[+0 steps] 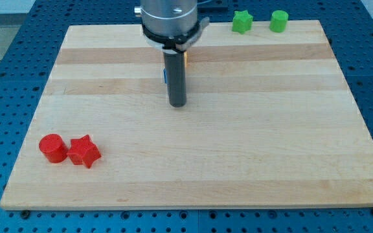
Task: Move the green circle into the green star
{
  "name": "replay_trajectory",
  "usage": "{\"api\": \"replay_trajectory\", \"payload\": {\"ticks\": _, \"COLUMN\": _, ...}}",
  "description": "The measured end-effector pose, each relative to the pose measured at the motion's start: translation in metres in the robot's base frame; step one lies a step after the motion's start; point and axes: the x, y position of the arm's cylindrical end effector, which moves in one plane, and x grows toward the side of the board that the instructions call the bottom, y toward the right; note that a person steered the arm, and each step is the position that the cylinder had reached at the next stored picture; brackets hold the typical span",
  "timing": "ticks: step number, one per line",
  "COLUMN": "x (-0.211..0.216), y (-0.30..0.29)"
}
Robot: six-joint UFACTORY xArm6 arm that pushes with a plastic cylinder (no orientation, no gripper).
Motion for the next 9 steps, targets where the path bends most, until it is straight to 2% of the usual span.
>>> {"api": "replay_trajectory", "payload": {"ticks": 1, "x": 0.016, "y": 0.023}}
{"api": "replay_trajectory", "payload": {"ticks": 3, "x": 0.018, "y": 0.05}}
{"api": "replay_trajectory", "payload": {"ticks": 4, "x": 0.006, "y": 0.136}}
{"api": "replay_trajectory", "payload": {"ticks": 5, "x": -0.034, "y": 0.225}}
{"api": "replay_trajectory", "payload": {"ticks": 7, "x": -0.191, "y": 0.32}}
{"api": "replay_trajectory", "payload": {"ticks": 8, "x": -0.247, "y": 0.323}}
{"api": "replay_trajectory", "payload": {"ticks": 9, "x": -0.247, "y": 0.264}}
